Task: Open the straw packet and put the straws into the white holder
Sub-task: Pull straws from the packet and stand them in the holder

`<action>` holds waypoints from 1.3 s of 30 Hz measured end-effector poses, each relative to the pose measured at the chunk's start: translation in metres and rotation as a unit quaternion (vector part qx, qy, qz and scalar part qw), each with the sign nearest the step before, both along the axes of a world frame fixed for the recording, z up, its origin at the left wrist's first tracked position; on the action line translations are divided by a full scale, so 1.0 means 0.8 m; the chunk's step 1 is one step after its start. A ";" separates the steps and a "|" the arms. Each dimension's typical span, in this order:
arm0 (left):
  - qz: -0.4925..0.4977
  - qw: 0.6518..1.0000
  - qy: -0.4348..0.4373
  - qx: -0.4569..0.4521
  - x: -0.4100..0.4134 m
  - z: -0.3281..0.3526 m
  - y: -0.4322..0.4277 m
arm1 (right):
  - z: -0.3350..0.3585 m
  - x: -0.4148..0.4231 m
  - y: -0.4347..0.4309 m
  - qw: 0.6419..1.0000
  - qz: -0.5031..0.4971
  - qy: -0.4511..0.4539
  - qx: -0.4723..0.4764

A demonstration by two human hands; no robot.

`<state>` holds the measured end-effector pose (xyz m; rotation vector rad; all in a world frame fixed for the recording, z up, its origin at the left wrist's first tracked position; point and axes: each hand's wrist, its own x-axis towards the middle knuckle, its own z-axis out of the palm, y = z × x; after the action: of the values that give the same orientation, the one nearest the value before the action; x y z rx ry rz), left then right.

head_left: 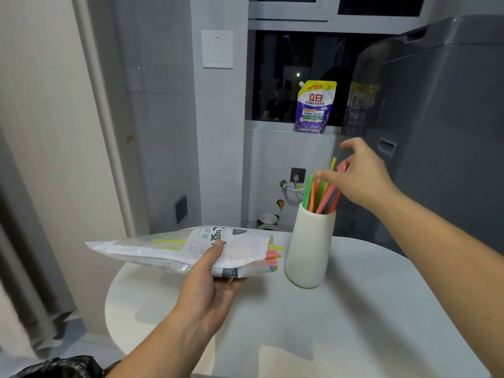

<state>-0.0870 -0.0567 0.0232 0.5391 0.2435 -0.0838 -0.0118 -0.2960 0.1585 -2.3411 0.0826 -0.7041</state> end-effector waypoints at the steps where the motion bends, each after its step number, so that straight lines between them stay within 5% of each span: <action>1: -0.001 1.000 0.002 0.000 0.000 0.000 0.000 | -0.002 0.000 0.001 1.000 0.006 -0.025 -0.018; 10: -0.007 1.000 0.008 0.002 -0.002 0.001 -0.003 | -0.035 0.001 0.007 0.947 0.065 0.079 -0.304; 17: -0.006 1.000 0.007 0.006 -0.004 0.003 -0.005 | -0.034 0.002 0.008 0.968 0.079 0.048 -0.235; 24: -0.014 1.000 0.005 0.012 -0.005 0.003 -0.004 | -0.034 -0.002 0.011 0.943 0.070 0.069 -0.319; 27: -0.012 1.000 0.000 0.008 -0.004 0.004 -0.002 | -0.025 -0.012 0.010 0.968 0.063 0.012 -0.242; 31: -0.013 1.000 -0.019 0.020 -0.004 0.006 -0.003 | -0.031 -0.046 0.024 0.975 0.012 -0.188 -0.115; 34: -0.003 0.996 -0.049 0.073 -0.004 0.007 -0.005 | -0.074 -0.073 0.051 0.986 0.041 -0.052 0.154; 37: 0.019 0.985 -0.085 0.152 -0.008 0.008 -0.008 | -0.131 -0.096 0.082 0.846 0.064 0.187 0.495; 39: 0.031 0.972 -0.108 0.206 -0.011 0.008 -0.012 | -0.154 -0.105 0.095 0.739 0.084 0.241 0.624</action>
<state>-0.0960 -0.0663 0.0294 0.9464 0.0620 0.0882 -0.0961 -0.2198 0.0351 -1.1036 0.4211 0.1385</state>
